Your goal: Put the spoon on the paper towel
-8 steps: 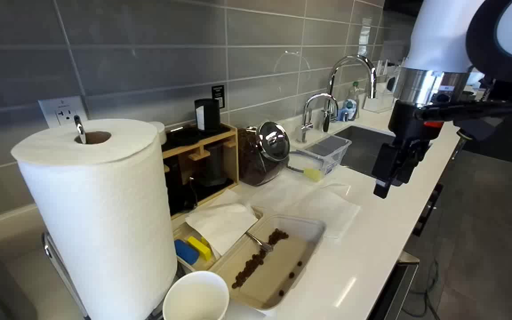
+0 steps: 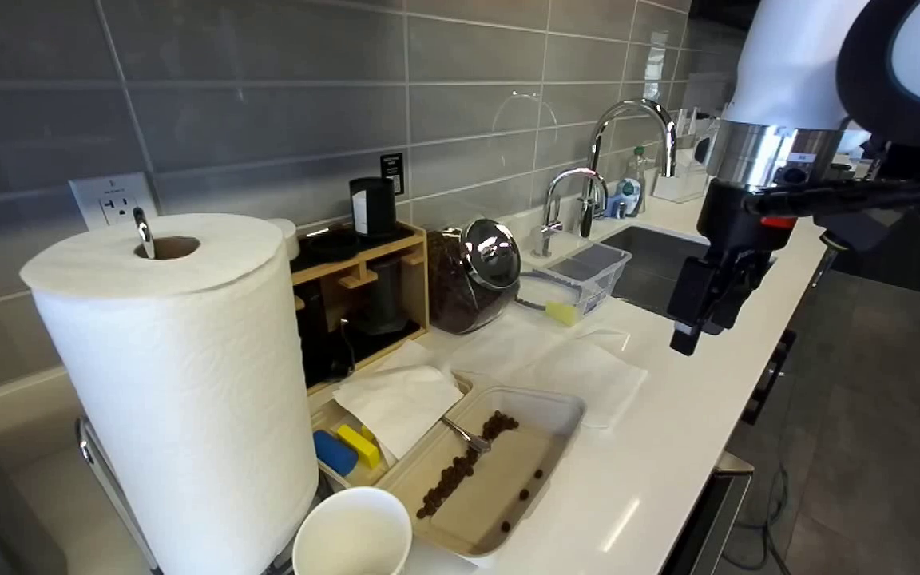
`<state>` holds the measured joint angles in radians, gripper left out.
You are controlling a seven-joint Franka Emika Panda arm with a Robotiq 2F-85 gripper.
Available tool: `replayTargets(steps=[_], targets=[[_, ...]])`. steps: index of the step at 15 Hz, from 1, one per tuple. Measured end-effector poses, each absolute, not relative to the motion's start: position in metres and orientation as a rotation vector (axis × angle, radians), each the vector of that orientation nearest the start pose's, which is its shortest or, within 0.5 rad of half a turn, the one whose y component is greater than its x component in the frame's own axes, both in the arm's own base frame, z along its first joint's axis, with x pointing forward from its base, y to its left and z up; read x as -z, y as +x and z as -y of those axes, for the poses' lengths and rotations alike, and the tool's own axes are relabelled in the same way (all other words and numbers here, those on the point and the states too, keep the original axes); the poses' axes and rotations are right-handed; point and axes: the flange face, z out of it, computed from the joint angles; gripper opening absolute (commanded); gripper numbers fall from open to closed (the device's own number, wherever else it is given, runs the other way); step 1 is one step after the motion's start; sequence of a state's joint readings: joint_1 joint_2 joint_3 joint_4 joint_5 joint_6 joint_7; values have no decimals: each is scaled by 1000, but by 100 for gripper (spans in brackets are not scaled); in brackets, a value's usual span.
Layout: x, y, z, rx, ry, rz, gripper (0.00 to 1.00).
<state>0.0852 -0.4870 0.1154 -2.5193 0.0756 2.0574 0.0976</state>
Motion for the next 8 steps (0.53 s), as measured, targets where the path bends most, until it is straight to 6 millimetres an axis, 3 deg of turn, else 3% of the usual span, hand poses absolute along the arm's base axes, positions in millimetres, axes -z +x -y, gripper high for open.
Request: replayTargets(steps=[4, 8], targets=[[-465, 412, -99, 83, -3087, 136, 100], [-478, 455, -142, 105, -3052, 244, 100]])
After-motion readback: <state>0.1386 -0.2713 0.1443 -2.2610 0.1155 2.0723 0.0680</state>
